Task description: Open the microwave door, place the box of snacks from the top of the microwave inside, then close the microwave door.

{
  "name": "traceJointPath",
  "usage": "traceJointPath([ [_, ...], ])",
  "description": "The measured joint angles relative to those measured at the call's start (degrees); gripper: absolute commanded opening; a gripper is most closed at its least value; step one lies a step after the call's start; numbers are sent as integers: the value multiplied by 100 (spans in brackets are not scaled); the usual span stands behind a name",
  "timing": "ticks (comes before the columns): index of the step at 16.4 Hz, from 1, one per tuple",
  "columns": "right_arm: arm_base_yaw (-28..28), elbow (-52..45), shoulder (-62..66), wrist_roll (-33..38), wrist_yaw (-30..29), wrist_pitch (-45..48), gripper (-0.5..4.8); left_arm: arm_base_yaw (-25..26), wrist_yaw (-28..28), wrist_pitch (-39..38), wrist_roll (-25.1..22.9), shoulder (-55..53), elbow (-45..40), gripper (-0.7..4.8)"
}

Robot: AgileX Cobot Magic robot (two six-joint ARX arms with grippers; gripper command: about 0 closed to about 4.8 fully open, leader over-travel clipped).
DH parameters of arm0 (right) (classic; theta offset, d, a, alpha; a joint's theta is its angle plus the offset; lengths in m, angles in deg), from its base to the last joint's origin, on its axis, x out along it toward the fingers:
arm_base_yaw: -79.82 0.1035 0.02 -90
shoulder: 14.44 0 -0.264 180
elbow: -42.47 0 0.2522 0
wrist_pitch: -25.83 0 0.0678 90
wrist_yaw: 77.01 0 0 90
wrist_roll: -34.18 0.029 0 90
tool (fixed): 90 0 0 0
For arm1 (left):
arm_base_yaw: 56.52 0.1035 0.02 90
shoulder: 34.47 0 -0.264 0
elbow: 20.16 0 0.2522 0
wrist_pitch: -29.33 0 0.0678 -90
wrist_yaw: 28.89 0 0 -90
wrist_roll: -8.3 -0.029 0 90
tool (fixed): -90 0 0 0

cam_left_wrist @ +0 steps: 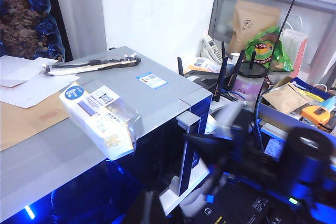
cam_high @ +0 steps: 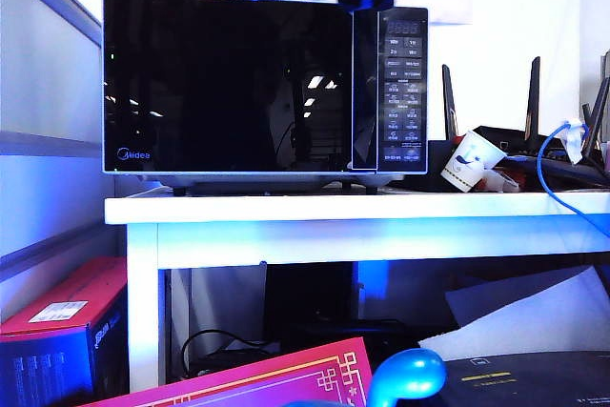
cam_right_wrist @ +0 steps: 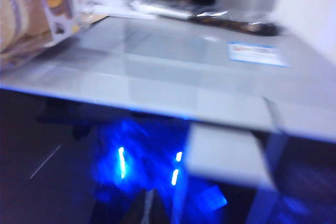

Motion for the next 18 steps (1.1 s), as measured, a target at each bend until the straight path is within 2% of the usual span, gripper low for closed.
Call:
traceJointPath([
  [5,2,-1523,-317,72,358,1355,-5,0,13,4,0,-15,0,-6],
  [6,2,-1829,-315,221,511,1705,40,0,13,4,0,-15,0,-6],
  [8,-2,-1989,-315,387,560,1926,327,0,13,4,0,-15,0,-6],
  [11,0,-1987,-291,492,562,2024,336,0,13,2,0,-17,0,-6],
  [15,-4,-1974,109,501,560,2841,332,0,13,2,0,-17,0,-6],
  [18,-44,-1818,428,501,570,2977,323,0,11,0,0,-17,0,-6],
])
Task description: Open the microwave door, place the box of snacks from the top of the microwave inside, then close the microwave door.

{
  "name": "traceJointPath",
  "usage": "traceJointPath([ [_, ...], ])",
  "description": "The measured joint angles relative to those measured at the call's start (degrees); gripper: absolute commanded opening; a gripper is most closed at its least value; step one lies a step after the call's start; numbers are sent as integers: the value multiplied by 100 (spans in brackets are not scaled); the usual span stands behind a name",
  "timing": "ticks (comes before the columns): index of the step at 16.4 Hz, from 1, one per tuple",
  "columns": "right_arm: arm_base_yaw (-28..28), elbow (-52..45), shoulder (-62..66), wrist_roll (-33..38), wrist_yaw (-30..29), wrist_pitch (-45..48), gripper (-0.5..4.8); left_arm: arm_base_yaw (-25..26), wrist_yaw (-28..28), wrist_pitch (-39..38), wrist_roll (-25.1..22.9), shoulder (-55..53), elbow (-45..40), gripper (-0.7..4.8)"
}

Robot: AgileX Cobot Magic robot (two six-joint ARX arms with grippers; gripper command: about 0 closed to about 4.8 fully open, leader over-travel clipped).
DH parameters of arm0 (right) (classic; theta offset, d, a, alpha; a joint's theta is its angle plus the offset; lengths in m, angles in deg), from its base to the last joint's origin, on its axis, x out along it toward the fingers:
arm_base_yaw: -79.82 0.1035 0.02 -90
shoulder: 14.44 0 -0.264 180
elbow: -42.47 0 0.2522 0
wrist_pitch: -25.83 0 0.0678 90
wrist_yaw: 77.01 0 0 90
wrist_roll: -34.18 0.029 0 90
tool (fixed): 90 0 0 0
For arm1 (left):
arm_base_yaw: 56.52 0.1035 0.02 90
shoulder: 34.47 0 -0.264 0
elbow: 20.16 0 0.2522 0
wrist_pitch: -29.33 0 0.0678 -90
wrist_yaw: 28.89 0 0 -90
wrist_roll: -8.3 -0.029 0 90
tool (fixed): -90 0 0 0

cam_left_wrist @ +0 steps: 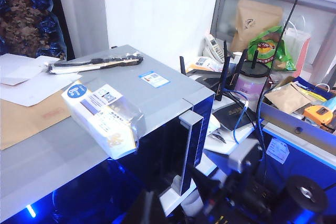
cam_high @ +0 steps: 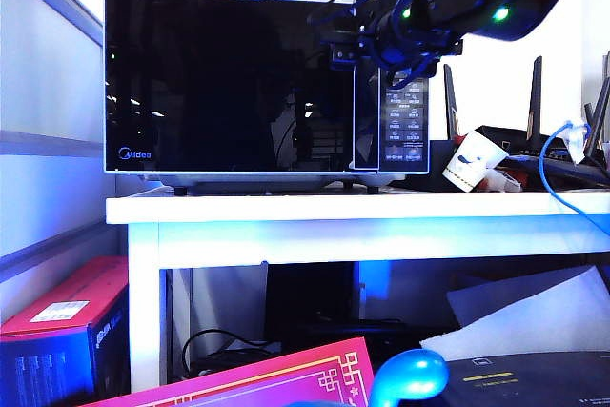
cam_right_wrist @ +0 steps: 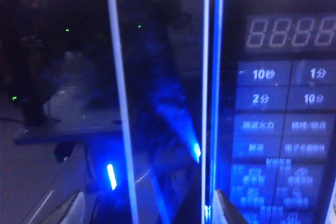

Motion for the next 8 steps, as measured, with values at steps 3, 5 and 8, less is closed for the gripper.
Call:
traceJointPath([
  [3,-101,586,245,0,2,-52,323,0,0,0,0,0,0,-6],
  [5,-170,973,463,2,-55,-308,323,0,-2,-2,0,0,0,-6],
  [8,-195,1139,549,7,-157,-560,184,0,0,0,0,-2,0,-6],
])
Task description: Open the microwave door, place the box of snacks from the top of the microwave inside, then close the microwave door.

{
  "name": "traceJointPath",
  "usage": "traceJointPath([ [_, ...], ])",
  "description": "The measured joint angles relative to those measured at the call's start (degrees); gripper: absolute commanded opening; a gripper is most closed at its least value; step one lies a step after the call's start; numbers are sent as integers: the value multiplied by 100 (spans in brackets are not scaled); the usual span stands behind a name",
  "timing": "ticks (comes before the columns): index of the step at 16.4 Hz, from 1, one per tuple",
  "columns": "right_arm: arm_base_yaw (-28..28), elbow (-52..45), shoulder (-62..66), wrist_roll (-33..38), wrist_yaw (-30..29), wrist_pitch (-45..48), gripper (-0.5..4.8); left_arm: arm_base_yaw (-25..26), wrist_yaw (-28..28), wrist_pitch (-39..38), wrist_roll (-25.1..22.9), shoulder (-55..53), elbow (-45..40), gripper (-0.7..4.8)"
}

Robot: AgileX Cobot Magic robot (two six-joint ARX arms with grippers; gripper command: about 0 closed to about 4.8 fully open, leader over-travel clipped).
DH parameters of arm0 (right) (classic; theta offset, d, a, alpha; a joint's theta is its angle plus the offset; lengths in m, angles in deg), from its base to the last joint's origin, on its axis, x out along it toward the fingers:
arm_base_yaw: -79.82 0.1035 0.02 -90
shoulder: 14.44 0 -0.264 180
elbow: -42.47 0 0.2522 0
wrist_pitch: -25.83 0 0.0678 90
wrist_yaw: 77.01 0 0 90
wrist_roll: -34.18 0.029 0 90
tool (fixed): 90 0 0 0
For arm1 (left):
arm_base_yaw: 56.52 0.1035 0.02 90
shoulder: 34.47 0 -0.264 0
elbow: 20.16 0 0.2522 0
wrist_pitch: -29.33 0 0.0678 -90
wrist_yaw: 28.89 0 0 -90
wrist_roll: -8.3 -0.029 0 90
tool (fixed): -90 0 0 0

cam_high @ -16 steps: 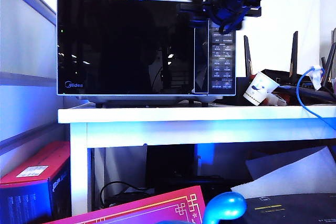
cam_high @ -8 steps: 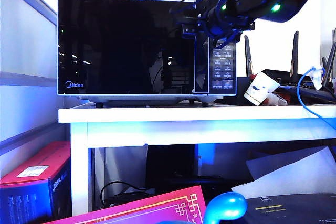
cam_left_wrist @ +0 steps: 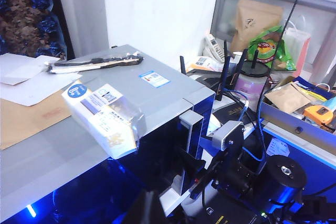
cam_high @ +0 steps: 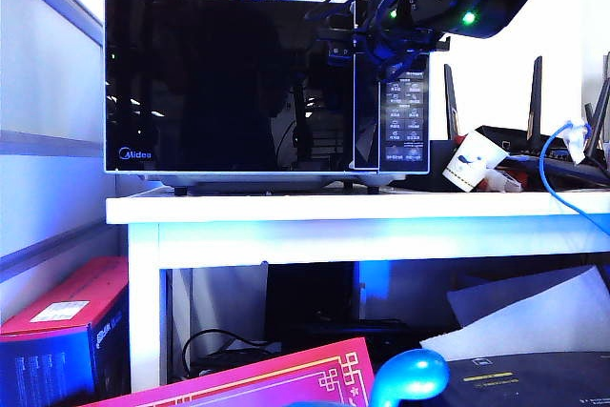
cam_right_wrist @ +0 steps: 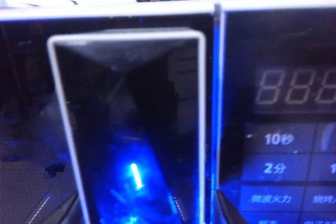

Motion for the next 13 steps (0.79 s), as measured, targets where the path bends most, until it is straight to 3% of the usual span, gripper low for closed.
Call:
traceJointPath([
  [1,0,0,2,15,0,-13,98,0,0,-2,0,0,0,-6],
  [2,-7,-2,0,-74,2,-26,89,0,0,-2,0,2,0,-6],
  [6,-7,-2,-11,-74,-15,-68,89,0,0,-2,0,0,0,-6],
  [12,26,-50,-640,15,-37,-1464,90,0,0,0,0,0,0,-6],
  [13,44,-46,-629,17,-39,-1473,124,0,-2,0,0,0,0,-6],
])
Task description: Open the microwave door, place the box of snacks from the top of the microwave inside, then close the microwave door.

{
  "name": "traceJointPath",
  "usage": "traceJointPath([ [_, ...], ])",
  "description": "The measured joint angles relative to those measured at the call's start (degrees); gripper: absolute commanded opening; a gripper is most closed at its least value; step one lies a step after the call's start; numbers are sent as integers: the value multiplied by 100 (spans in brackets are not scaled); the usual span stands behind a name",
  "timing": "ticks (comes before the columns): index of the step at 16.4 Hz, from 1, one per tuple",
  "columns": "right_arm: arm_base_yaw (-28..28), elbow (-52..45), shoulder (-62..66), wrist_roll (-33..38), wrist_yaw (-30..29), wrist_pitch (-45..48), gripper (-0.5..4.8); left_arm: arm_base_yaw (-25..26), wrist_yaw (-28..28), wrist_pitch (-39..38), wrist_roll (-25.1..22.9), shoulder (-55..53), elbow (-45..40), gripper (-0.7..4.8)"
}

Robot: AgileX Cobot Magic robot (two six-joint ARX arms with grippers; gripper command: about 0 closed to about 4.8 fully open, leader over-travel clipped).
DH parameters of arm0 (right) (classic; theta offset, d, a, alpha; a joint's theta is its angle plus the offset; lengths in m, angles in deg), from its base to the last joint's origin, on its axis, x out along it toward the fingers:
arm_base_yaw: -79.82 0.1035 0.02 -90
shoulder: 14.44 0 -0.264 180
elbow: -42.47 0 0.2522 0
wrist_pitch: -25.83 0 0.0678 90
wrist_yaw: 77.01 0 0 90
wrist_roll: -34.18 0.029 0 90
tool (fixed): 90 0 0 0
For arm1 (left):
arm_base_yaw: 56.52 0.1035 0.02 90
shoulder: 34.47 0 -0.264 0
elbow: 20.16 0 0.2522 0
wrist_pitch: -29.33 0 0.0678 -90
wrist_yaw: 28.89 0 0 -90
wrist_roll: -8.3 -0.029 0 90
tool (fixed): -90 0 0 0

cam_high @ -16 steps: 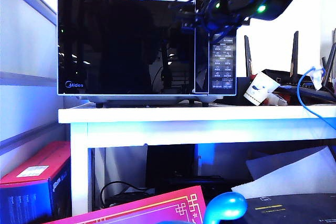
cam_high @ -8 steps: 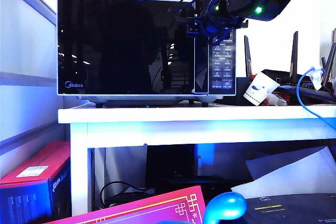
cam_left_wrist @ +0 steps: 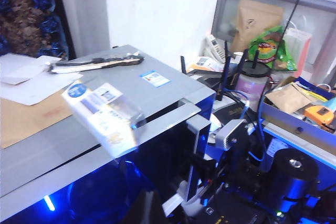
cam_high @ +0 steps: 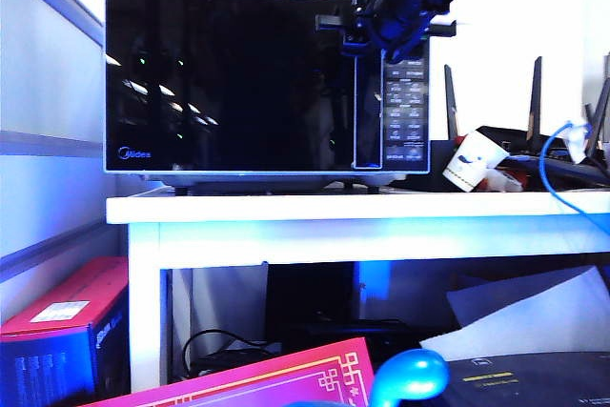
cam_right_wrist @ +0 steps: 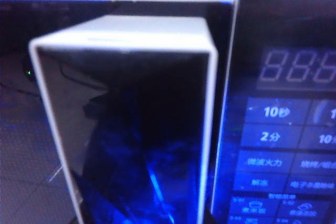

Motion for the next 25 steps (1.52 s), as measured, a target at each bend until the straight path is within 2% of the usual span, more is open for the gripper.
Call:
traceJointPath([
  [1,-2,0,15,-2,-28,22,288,0,0,-2,0,-2,0,-6],
  [2,-11,2,15,-2,-133,22,348,0,0,0,0,-2,0,-6],
  [3,-26,7,7,-7,-271,35,361,2,2,-2,0,-2,0,-6],
  [10,-28,24,-629,-131,-341,-262,359,0,2,-24,0,-2,0,-6],
  [14,-31,26,-1239,-638,-184,-619,359,0,2,-22,0,-2,0,-6],
  [16,-219,37,-1392,-1010,48,-608,359,0,2,-22,0,-2,0,-6],
  [19,-691,35,-1298,-1062,74,-960,359,0,2,-22,0,-9,0,-6],
  [23,-1051,35,-831,-820,-1226,-962,358,0,2,-24,0,-9,0,-6],
  [25,-1001,33,-544,-763,-1458,-962,355,0,4,-33,0,-9,0,-6],
])
